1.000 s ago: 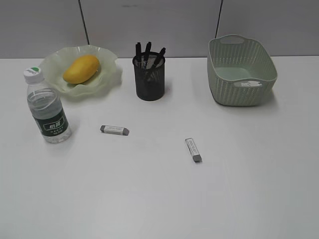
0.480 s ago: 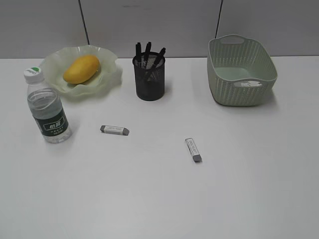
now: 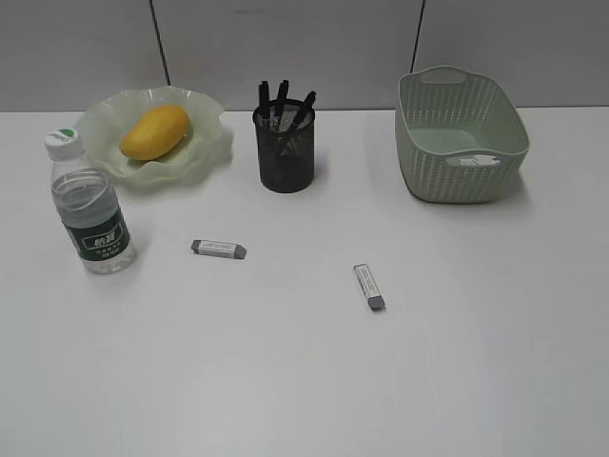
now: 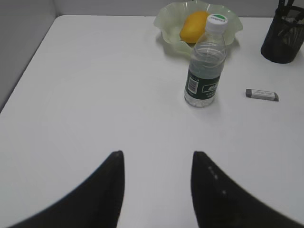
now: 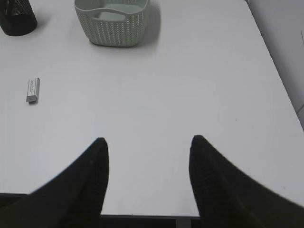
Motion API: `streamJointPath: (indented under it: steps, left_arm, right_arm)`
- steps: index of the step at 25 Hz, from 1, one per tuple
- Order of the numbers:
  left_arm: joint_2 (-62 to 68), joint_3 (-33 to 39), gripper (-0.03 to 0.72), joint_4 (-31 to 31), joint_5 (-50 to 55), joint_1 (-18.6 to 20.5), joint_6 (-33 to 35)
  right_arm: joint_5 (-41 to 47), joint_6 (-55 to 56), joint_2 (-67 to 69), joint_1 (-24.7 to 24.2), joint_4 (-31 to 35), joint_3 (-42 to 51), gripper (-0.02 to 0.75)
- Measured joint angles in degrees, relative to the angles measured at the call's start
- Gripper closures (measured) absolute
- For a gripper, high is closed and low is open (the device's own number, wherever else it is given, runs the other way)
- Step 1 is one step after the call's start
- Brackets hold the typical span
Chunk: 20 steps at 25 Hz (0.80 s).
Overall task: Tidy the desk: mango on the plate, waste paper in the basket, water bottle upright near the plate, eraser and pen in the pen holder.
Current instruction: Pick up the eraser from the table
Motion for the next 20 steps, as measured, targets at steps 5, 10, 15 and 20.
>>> streamJointPath:
  steps: [5,10,15,20]
  left_arm:
    - [0.00,0.00,0.335,0.00,0.00,0.00,0.00]
    - [0.00,0.00,0.335,0.00,0.00,0.00,0.00]
    - [0.00,0.00,0.342,0.00,0.00,0.00,0.00]
    - [0.00,0.00,0.361,0.00,0.00,0.00,0.00]
  right_arm:
    - [0.00,0.00,0.00,0.00,0.00,0.00,0.302]
    - [0.00,0.00,0.00,0.00,0.00,0.00,0.302]
    - [0.00,0.00,0.00,0.00,0.00,0.00,0.302]
    - [0.00,0.00,0.00,0.00,0.00,0.00,0.302]
